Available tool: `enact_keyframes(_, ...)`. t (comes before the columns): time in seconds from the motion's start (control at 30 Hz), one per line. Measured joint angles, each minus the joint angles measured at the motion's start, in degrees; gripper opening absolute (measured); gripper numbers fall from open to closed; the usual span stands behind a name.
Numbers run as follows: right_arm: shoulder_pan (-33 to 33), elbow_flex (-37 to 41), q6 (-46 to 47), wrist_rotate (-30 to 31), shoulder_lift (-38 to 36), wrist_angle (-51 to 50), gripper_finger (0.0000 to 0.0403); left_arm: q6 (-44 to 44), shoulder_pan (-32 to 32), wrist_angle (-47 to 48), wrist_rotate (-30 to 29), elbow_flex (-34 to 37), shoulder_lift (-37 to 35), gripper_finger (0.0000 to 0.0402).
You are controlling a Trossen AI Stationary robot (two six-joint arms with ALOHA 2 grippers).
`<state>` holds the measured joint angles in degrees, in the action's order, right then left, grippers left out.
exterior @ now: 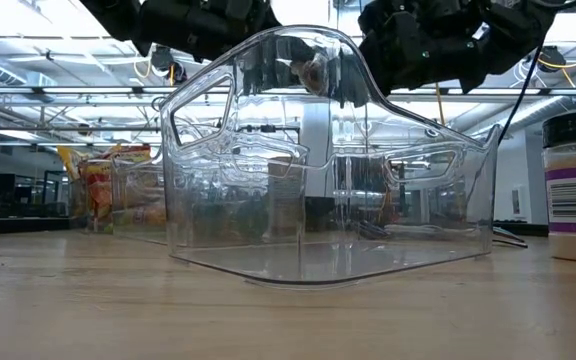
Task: Pick & Place Food Item
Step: Put the brown seasoning bottle into the middle transparent bin
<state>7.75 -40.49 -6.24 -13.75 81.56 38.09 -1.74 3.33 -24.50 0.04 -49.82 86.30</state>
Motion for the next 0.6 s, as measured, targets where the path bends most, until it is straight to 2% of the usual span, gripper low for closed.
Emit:
enact_keyframes(0.1, 0.00, 0.00, -0.05, 0.06, 0.00, -0.56, 0.0184, 0.20, -0.02, -0.52, 0.14, 0.00, -0.02, 0.0260)
enact_keyframes(0.27, 0.04, 0.00, -0.23, 0.22, 0.00, -0.61, 0.0185, 0.16, -0.02, -0.63, 0.96, 0.00, -0.02, 0.0177)
enact_keyframes(0.5, 0.00, 0.00, -0.45, 0.17, 0.00, -0.97, 0.0217, 0.20, 0.00, -0.10, 1.61, 0.00, -0.37, 0.0176)
enact_keyframes(0.6, 0.16, -0.02, -0.37, 0.30, -0.57, -3.44, 0.0233, 0.13, 0.00, 4.29, 0.63, 0.09, -3.70, 0.0176)
